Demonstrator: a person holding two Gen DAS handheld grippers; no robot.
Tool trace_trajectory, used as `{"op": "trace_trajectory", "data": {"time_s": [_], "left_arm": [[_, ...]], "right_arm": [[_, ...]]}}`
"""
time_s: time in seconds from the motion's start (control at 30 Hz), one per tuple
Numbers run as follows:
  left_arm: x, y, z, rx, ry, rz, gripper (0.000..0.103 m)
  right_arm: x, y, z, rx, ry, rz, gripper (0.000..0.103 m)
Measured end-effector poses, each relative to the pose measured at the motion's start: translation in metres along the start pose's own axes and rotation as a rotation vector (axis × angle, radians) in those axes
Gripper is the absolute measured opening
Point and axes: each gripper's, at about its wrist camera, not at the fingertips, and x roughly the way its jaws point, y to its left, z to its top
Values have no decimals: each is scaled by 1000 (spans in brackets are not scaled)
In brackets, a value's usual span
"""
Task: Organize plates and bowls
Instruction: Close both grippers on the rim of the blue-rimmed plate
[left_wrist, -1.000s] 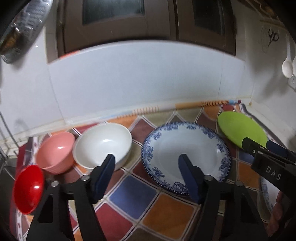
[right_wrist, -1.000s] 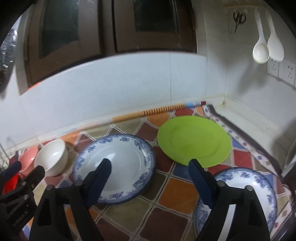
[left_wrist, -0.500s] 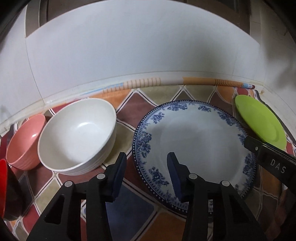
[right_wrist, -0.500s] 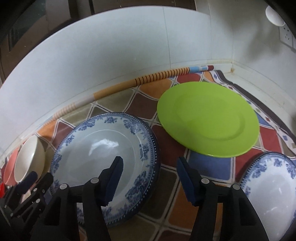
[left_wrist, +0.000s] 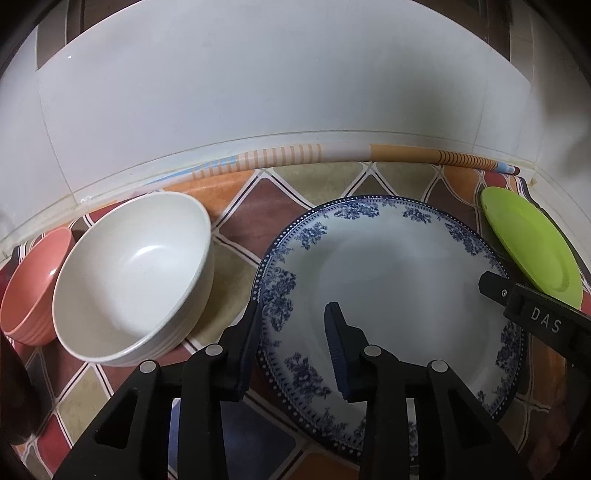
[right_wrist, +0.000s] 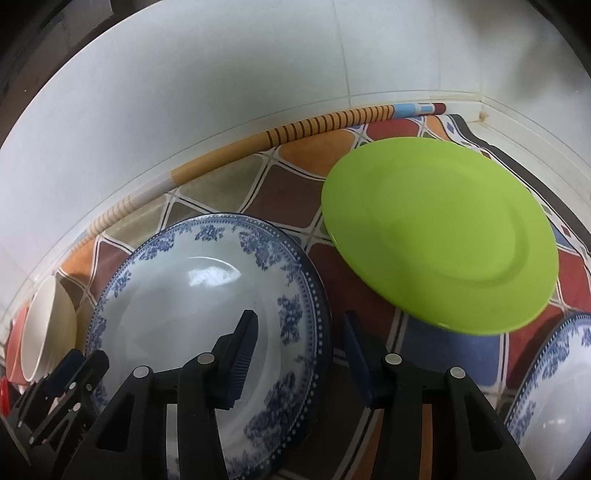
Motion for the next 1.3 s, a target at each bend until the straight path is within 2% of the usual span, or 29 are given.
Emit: {"op": "trace_trajectory", "data": {"time_s": [0.2,0.33,0.4,0.47,0.53,0.67,0.7,0.73,0.77,0.83,0.93,1.07,1.17,1.3], "left_arm": [[5,-7,4,30,11,-15,30],[7,-10,6,43,21,-35,28],[9,-11,8,42,31,-53,22],[15,-9,7,16,69,-116,13],[14,-8,7,7,69,-102,12],[4,-2,6,-19,30,-58,15],[1,1,5,-33,11,-23,19],[0,3,5,-42,1,6,33],[1,4,5,-49,-1,23,41],[5,6,5,-52,19,21,44],[13,6,4,-55,54,18,45],[16,8,6,-67,60,7,45],[17,11,7,-79,56,22,36],[15,14,7,-82,53,16,35]], "right_arm": [[6,1,6,-19,21,6,40],[8,6,7,-73,41,-7,40],[10,10,8,-116,54,-17,40],[11,9,9,-127,73,-12,40],[11,8,11,-126,83,-4,38],[11,8,12,-134,85,-3,38],[11,8,12,-134,83,-2,38],[11,9,12,-135,84,-4,38],[11,9,12,-138,83,-5,38],[10,10,11,-139,81,-8,38],[10,11,11,-138,79,-12,38],[11,11,11,-146,79,-10,38],[12,12,12,-154,80,-11,39],[12,13,13,-159,81,-11,38]]}}
